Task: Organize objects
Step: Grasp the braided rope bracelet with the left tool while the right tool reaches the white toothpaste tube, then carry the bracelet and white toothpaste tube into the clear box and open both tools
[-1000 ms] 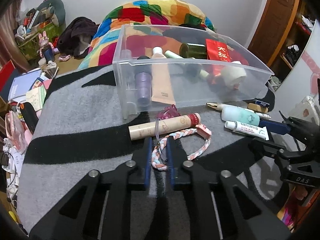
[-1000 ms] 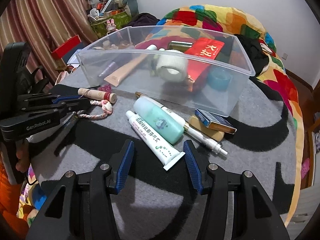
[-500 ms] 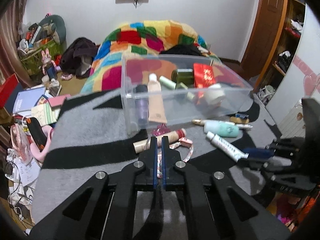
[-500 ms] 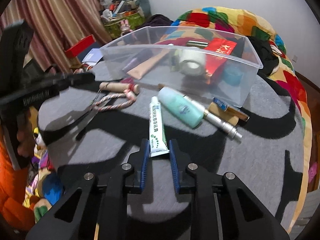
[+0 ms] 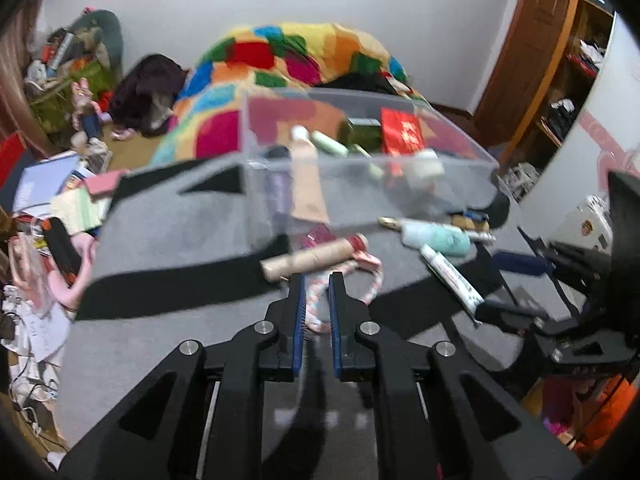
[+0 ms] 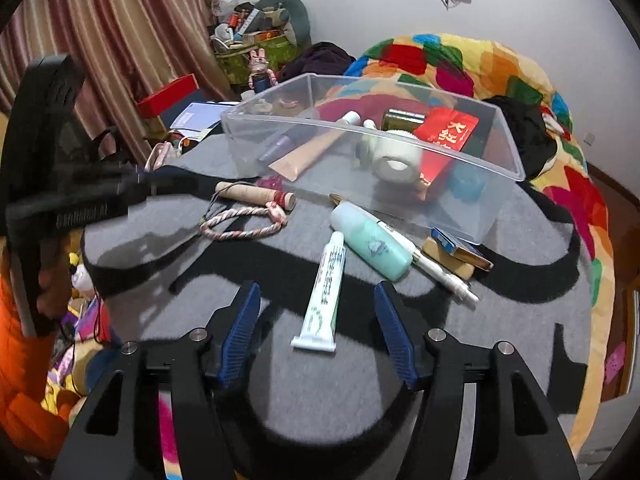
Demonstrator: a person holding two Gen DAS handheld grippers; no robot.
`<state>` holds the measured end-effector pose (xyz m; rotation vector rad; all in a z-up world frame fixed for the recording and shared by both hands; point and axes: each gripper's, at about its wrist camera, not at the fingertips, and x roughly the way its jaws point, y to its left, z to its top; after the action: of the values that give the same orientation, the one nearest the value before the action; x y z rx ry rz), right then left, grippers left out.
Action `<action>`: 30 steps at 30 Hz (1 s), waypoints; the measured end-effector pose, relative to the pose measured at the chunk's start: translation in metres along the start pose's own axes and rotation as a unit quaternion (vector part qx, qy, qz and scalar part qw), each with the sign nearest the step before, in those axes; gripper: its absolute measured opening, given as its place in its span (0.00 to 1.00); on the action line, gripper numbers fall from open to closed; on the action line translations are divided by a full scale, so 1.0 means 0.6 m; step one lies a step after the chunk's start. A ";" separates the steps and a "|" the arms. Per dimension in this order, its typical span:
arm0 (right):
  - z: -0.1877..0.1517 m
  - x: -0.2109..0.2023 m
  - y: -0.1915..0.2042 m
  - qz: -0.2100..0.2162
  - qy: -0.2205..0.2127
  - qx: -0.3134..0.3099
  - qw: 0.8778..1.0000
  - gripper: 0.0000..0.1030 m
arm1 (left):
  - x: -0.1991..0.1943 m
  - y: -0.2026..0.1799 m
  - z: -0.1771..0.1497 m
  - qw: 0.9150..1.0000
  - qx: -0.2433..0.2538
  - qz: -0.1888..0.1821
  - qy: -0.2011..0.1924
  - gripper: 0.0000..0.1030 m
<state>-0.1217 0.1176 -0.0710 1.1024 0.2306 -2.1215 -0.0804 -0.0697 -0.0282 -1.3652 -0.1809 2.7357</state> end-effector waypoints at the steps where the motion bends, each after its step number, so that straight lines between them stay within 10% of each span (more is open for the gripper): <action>1: 0.004 0.007 -0.002 -0.002 0.004 0.005 1.000 0.54 | 0.009 -0.009 -0.002 1.000 0.008 -0.003 0.006 0.12; 6: 0.012 0.048 -0.006 -0.022 0.027 0.016 0.999 0.52 | 0.045 -0.045 -0.005 0.999 0.040 -0.008 0.027 0.40; 16: -0.004 0.041 -0.009 -0.031 0.015 0.007 0.999 0.16 | 0.094 -0.066 0.024 0.996 0.067 0.034 0.046 0.46; 30: -0.008 -0.011 -0.026 -0.013 -0.031 0.038 0.999 0.15 | 0.078 -0.076 0.006 0.994 0.099 0.039 0.019 0.15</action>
<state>-0.1267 0.1345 -0.0713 1.0803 0.1360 -2.2002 -0.1105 -0.0189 -0.0568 -1.3956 0.1440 2.6996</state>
